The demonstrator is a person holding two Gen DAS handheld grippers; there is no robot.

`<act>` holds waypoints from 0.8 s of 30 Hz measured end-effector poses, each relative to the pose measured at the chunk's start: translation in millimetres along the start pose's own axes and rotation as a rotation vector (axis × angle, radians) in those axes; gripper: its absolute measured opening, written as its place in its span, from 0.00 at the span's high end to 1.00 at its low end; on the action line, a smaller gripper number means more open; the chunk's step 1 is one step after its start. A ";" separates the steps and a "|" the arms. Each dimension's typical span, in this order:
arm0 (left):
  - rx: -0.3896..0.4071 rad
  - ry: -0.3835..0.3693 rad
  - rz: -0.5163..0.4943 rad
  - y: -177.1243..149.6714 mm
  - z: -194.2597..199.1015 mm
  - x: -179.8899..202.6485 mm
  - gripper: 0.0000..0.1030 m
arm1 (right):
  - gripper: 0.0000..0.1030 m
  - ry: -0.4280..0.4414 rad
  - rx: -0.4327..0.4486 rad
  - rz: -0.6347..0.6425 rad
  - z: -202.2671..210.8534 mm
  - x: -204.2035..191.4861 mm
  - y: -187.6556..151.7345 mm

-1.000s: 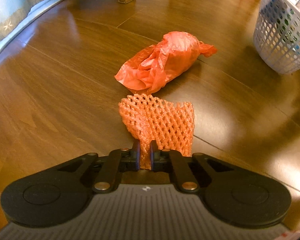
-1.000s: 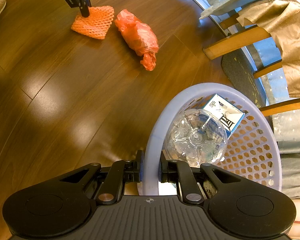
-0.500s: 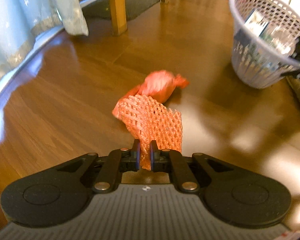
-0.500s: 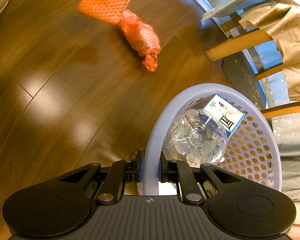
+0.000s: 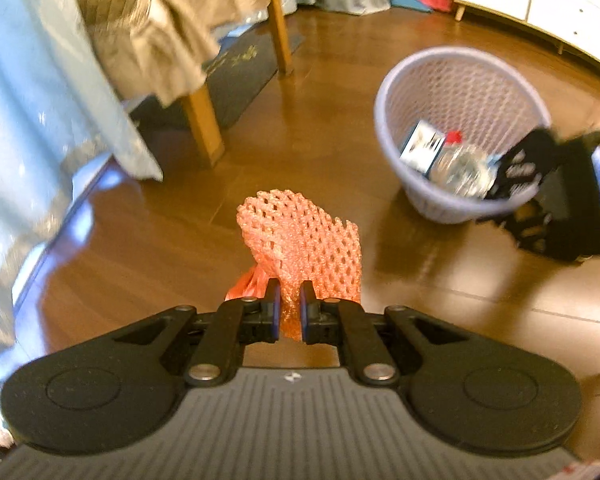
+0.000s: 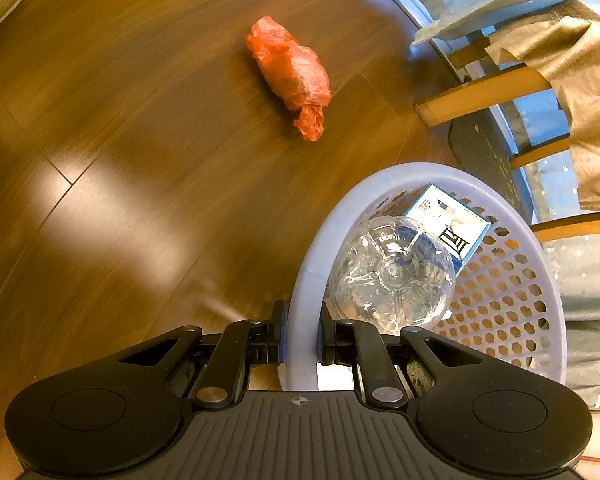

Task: Collect trash
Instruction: 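Lift the foam net and carry it over the basket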

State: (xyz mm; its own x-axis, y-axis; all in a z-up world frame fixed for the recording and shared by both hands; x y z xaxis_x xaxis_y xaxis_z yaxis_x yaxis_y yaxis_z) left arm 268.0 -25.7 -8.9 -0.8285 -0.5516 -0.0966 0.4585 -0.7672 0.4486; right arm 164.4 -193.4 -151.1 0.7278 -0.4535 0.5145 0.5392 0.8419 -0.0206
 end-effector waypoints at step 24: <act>0.174 -0.192 -0.172 144.9 -6.5 116.8 0.94 | 0.91 0.003 0.019 -0.003 3.1 1.7 -8.6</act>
State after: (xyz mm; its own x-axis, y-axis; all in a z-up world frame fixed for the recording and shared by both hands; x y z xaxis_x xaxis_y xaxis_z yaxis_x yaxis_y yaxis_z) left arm 239.8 -203.4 39.0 -0.9424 -0.3338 -0.0223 0.2580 -0.7674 0.5870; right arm 159.6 -200.6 -147.4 0.7275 -0.4564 0.5123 0.5330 0.8461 -0.0030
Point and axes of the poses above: each gripper's, at about its wrist camera, not at the fingertips, and z roughly against the way its jaws point, x to its right, y to its top, the point moved 1 cm from there along -z, roughly the way its jaws point, and after that the axes turned 8 degrees about -x, right-handed, at the moved point
